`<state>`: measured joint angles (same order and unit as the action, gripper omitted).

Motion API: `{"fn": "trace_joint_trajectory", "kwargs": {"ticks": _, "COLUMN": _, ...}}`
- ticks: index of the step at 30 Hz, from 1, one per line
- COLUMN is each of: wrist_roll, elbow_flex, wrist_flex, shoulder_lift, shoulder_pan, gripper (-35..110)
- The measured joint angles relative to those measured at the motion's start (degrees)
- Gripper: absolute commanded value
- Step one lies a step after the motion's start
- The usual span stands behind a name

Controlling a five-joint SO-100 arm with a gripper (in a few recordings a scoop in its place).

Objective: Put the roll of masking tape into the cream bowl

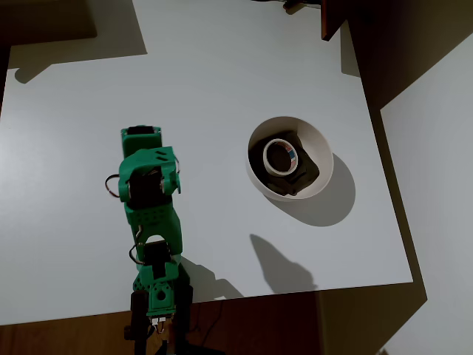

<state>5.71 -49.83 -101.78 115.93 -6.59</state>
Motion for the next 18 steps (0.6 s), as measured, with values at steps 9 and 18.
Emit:
{"fn": "trace_joint_trajectory", "kwargs": {"ticks": 9, "wrist_roll": -1.32, "elbow_flex": -34.8, "wrist_flex": 8.09, "shoulder_lift": 19.69, "shoulder_pan": 0.09, "gripper": -8}}
{"fn": "trace_joint_trajectory", "kwargs": {"ticks": 18, "wrist_roll": -2.46, "elbow_flex": -60.21, "wrist_flex": 18.28, "shoulder_lift": 31.55, "shoulder_pan": 3.52, "gripper": -8}}
